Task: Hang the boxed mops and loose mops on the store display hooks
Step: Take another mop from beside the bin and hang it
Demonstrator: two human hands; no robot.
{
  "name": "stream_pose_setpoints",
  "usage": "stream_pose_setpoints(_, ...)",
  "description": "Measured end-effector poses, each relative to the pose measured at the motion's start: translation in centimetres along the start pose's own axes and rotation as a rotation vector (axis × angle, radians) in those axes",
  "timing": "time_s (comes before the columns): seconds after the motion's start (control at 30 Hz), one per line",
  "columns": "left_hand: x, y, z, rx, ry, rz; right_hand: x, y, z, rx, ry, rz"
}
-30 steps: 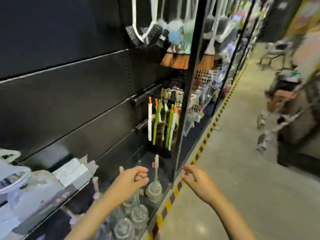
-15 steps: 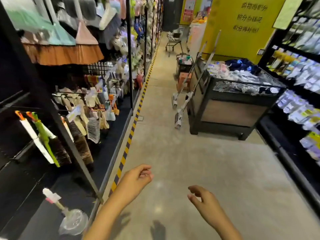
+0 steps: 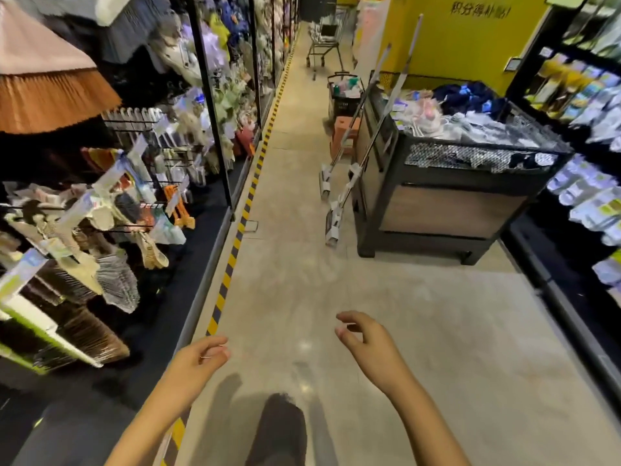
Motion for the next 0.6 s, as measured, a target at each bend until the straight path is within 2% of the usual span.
stream_pose_setpoints(0.23,4.2,-15.8,-7.7,0.010,0.005,0.007,-0.1,-14.0,-0.4,0.081,-0.001,-0.045)
stream_pose_setpoints(0.5,12.2,-29.0,-21.7,0.178,0.030,0.253,-1.6,-27.2,-2.8,0.223,-0.051,-0.153)
stream_pose_setpoints(0.6,14.7,-34.1,-25.7,0.206,0.063,0.292,-2.0,-33.3,-3.3,0.250,-0.042,-0.173)
Point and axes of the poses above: each hand's wrist, its own y-axis away from the middle knuckle, its own x-axis out of the palm, z = x × y, the point moved 3 cm from there along -y, towards the middle knuckle, and after that the axes turned 15 degrees about -z, right-handed, at the moved point
